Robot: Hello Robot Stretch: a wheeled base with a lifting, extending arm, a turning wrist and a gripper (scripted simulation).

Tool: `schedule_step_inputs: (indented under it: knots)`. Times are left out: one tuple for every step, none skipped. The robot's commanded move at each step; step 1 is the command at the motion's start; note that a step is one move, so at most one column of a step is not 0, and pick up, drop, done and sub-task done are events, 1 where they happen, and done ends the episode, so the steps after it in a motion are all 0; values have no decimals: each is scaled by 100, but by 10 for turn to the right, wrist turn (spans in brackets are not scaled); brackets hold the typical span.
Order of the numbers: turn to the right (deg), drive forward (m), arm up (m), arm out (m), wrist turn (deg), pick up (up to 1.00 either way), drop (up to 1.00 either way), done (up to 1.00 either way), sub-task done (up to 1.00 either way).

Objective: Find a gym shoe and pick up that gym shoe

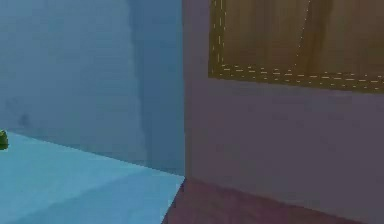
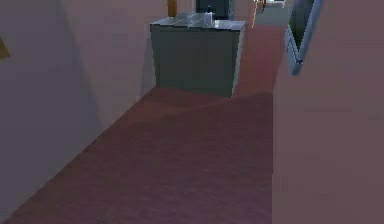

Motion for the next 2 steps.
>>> schedule_step_inputs:
  knots:
    - [180, 0, 0, 0, 0, 0, 0, 0, 0]
    - [0, 10, 0, 0, 0, 0, 0, 0, 0]
